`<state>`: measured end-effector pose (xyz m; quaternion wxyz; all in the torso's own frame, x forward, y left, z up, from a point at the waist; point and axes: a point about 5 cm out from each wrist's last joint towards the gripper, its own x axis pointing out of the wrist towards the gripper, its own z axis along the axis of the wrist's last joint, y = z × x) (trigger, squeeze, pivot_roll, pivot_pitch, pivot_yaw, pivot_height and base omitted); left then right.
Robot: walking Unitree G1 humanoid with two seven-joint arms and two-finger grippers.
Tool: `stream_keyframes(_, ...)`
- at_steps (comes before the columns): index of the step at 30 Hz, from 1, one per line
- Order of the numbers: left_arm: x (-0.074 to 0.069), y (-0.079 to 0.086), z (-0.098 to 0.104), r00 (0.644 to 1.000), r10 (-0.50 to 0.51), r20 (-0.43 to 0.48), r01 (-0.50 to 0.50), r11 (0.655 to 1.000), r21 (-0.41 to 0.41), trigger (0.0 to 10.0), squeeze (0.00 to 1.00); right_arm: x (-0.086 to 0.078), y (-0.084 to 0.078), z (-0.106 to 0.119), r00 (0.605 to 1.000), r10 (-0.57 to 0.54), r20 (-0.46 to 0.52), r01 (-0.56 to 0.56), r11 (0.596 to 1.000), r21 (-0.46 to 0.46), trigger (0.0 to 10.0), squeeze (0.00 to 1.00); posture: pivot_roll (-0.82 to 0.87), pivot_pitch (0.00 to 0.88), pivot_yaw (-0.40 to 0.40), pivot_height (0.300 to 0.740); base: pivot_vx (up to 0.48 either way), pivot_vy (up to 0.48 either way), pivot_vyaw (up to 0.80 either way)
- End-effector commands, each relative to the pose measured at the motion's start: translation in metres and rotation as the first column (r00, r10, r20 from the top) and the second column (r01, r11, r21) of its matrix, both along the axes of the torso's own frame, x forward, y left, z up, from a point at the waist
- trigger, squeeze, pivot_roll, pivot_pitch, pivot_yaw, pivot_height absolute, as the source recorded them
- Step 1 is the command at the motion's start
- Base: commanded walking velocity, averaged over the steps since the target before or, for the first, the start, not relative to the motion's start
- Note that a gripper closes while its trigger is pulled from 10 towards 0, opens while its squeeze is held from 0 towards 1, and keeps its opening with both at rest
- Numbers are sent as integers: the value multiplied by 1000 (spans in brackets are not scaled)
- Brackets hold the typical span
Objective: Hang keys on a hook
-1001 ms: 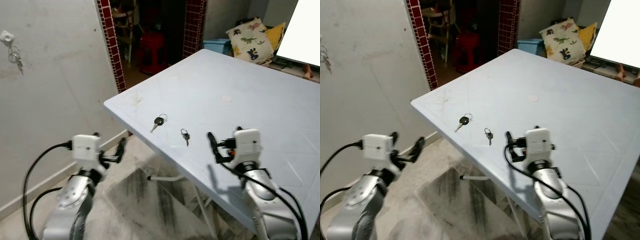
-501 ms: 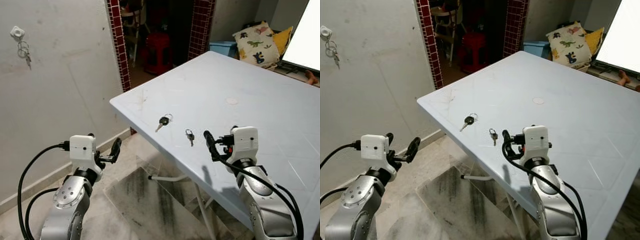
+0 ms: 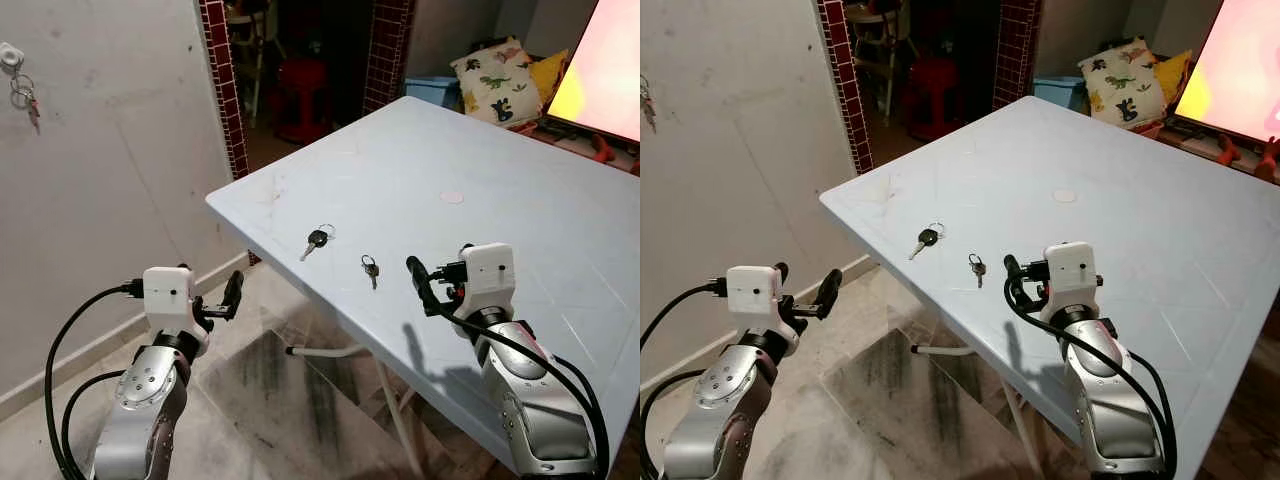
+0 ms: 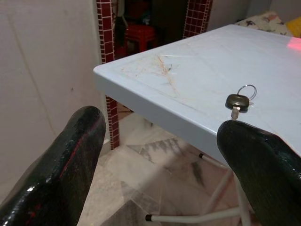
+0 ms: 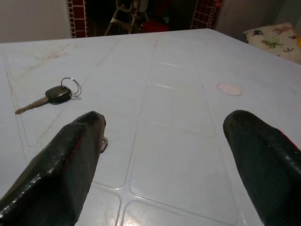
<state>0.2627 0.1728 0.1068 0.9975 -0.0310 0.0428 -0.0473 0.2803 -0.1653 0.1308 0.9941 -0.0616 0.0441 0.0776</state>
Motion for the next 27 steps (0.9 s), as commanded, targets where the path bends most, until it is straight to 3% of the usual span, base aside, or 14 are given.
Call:
stream_keyframes(1, 2, 1, 0, 1000, 7, 3, -7, 1000, 13, 10000, 0, 3, -1, 4, 1000, 7, 3, -7, 1000, 1, 10000, 0, 41, 0, 2, 740, 0, 0, 0)
stream_keyframes(19, 4, 9, 11, 997, 46, 58, -48, 998, 32, 10000, 0, 10, 11, 1, 998, 65, 3, -65, 998, 26, 10000, 0, 100, 0, -20, 740, 0, 0, 0)
stream_keyframes(27, 4, 30, 23, 981, 148, 124, -155, 987, 48, 10000, 0, 28, 27, 11, 990, 132, 52, -133, 991, 19, 10000, 0, 145, 0, -63, 740, 0, 0, 0)
